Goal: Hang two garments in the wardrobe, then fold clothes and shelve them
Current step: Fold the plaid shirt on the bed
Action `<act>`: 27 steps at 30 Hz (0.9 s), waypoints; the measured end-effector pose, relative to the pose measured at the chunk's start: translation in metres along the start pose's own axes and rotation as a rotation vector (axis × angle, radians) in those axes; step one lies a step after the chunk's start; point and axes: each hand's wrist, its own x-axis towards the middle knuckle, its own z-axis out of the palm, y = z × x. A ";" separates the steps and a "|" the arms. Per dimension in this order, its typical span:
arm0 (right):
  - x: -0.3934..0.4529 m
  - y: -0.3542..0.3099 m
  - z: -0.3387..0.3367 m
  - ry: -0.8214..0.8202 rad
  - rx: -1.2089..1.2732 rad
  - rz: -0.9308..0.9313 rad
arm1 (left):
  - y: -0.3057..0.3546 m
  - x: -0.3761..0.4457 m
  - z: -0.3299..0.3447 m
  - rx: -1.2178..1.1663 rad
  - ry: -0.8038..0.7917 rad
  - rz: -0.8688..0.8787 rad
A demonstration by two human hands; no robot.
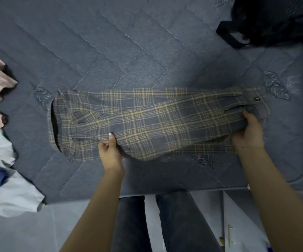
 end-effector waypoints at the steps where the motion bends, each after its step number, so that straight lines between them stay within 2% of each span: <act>1: -0.002 0.001 -0.005 0.007 -0.007 0.029 | 0.000 0.000 -0.002 0.038 0.006 0.012; 7: -0.007 0.033 -0.030 0.239 -0.246 0.136 | -0.003 0.004 -0.011 0.132 0.049 -0.102; 10: -0.003 0.037 -0.035 0.229 -0.355 0.207 | 0.000 0.008 -0.016 0.078 -0.092 -0.192; 13: 0.001 0.033 -0.040 0.198 -0.516 0.115 | 0.001 0.014 -0.016 0.023 -0.216 -0.295; 17: 0.000 0.022 -0.053 0.113 -0.985 -0.130 | 0.002 0.011 -0.009 0.063 -0.161 -0.254; 19: -0.002 0.015 -0.055 0.071 -1.120 -0.198 | 0.001 0.005 -0.003 0.172 -0.054 -0.110; 22: -0.004 0.002 -0.054 -0.059 -1.265 -0.028 | 0.001 -0.002 0.004 0.686 0.218 0.436; 23: -0.005 -0.002 -0.054 -0.088 -1.363 0.032 | 0.004 -0.001 0.006 0.841 0.225 0.607; 24: -0.007 -0.005 -0.054 -0.104 -1.443 0.042 | 0.008 0.002 0.009 0.968 0.165 0.745; 25: -0.008 -0.007 -0.054 -0.112 -1.504 -0.030 | 0.012 0.007 0.014 1.067 0.056 0.843; 27: -0.007 -0.009 -0.048 -0.121 -1.555 -0.355 | 0.020 0.020 0.026 1.222 -0.187 0.925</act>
